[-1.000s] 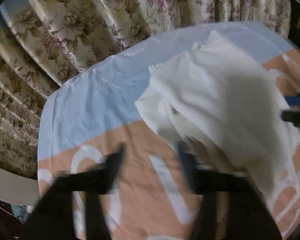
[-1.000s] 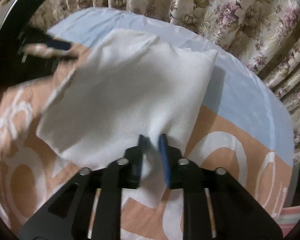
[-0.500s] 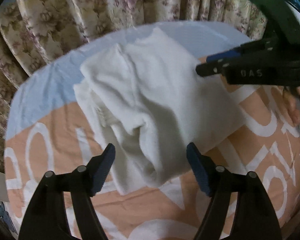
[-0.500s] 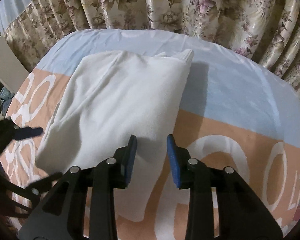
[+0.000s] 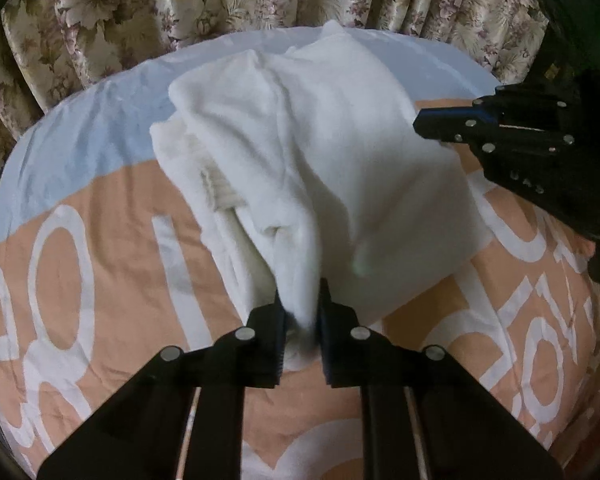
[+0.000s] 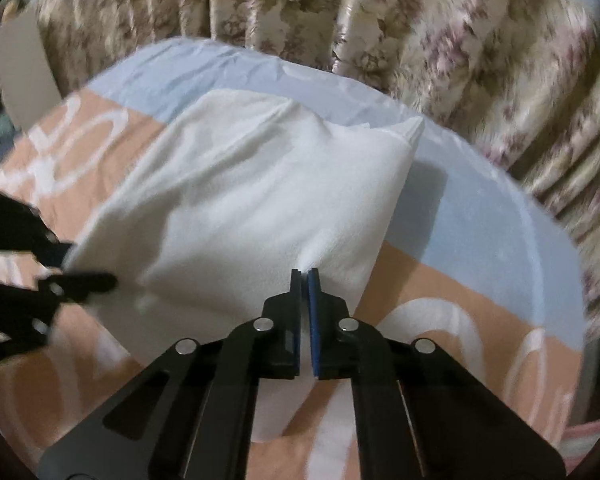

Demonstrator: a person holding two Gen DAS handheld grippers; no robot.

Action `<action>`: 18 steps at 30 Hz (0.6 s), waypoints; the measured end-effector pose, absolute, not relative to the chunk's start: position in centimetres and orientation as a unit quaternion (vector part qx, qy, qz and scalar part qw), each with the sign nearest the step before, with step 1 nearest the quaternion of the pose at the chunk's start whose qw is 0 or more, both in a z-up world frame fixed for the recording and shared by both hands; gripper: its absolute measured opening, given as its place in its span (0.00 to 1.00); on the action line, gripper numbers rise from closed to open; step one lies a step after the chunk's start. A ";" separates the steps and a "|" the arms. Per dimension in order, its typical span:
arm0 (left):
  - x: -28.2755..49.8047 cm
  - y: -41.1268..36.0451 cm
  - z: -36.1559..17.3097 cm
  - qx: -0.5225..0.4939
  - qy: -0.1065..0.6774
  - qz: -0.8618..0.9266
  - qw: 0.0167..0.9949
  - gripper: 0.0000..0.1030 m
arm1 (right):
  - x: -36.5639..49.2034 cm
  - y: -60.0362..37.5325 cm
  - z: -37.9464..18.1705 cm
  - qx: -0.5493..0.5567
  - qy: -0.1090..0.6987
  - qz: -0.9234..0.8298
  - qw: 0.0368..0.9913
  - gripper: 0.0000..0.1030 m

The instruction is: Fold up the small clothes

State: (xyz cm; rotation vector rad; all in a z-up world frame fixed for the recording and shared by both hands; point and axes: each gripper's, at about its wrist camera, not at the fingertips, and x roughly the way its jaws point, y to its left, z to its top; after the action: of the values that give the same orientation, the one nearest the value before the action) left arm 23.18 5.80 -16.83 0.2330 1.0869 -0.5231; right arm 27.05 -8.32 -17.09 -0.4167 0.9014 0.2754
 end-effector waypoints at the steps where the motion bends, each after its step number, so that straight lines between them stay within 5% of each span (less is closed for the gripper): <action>1: 23.1 5.7 -16.8 0.110 0.508 -0.246 0.818 0.14 | 27.1 -8.4 -17.4 -0.204 0.430 0.131 0.869 0.04; 5: 22.9 5.7 -16.6 0.118 0.502 -0.238 0.823 0.18 | 27.4 -8.6 -17.6 -0.214 0.426 0.131 0.869 0.04; 11: 21.9 5.9 -14.0 0.119 0.465 -0.206 0.852 0.57 | 26.7 -11.2 -15.6 -0.121 0.413 0.169 0.887 0.10; 13: 21.9 6.2 -12.6 0.117 0.443 -0.188 0.869 0.81 | 26.0 -12.5 -14.7 -0.081 0.397 0.181 0.896 0.39; 15: 22.4 6.4 -11.9 0.114 0.432 -0.173 0.878 0.85 | 25.5 -13.5 -14.1 -0.052 0.382 0.186 0.903 0.78; 18: 24.3 6.3 -12.8 0.093 0.453 -0.157 0.873 0.85 | 25.2 -15.0 -14.2 -0.015 0.369 0.185 0.911 0.89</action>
State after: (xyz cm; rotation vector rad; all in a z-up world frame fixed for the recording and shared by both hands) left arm 24.32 6.35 -12.80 0.1953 0.9455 -0.3275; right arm 25.22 -14.99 -14.20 -0.0299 0.7606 0.3805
